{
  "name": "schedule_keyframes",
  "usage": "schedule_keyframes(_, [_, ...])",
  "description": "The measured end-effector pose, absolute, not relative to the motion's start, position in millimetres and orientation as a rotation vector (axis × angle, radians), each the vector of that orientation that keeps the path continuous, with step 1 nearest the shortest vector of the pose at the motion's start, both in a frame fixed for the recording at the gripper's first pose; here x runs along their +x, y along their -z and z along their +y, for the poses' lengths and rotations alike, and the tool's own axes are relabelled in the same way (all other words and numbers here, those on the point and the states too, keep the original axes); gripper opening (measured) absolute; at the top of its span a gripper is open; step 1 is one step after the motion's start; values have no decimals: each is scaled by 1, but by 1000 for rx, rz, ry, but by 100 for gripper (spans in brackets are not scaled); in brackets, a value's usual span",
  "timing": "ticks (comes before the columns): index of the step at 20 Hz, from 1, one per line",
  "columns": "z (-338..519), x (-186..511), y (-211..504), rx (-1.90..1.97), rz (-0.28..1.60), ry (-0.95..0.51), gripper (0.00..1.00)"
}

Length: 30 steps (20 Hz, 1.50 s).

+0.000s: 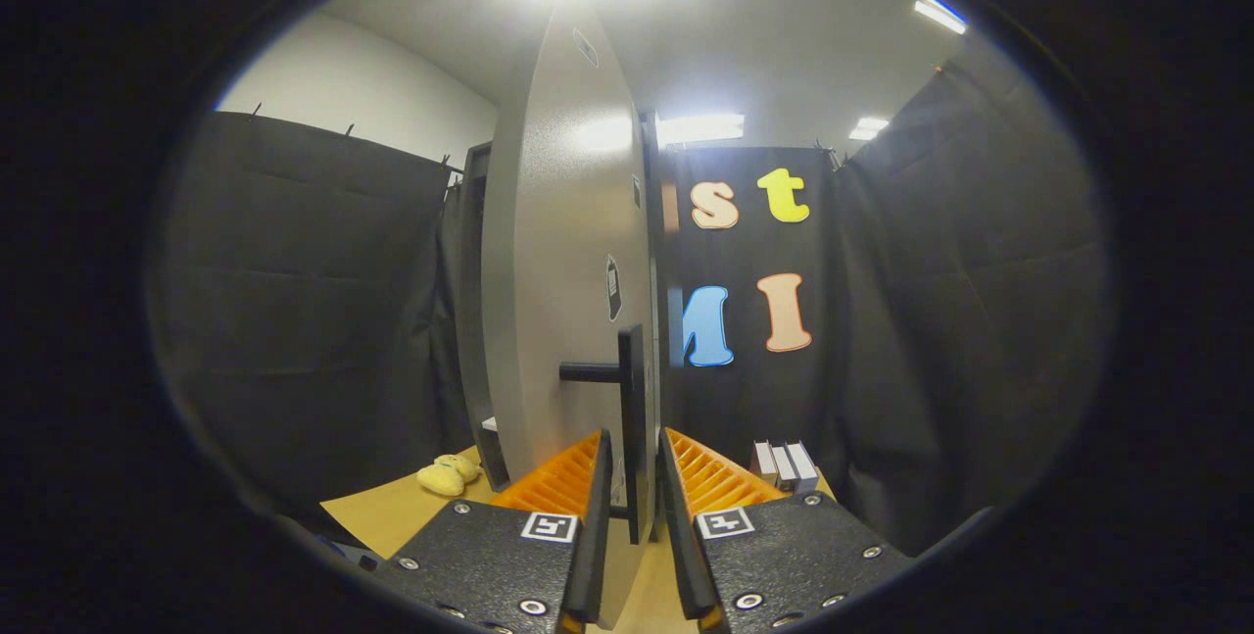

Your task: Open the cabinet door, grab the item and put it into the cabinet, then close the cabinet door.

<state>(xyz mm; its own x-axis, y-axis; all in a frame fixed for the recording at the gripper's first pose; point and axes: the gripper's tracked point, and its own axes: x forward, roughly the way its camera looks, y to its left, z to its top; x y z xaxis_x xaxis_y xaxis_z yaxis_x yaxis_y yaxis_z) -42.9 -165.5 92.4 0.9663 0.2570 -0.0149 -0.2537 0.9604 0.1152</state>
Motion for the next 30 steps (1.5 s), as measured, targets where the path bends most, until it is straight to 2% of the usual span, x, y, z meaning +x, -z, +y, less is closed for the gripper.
schedule_keyframes(6, [-148, -43, -107, 88, -15, -228, 34])
schedule_keyframes(11, [-110, -39, -120, 34, -50, -270, 37])
schedule_keyframes(14, [-95, -33, -128, 71, -59, -277, 43])
schedule_keyframes(22, [-56, -23, -130, 60, -75, -305, 43])
schedule_keyframes(25, [-40, -22, -131, 83, -83, -289, 50])
schedule_keyframes(28, [-37, -18, -131, 80, -90, -261, 52])
schedule_keyframes(30, [-31, -16, -131, 87, -88, -251, 61])
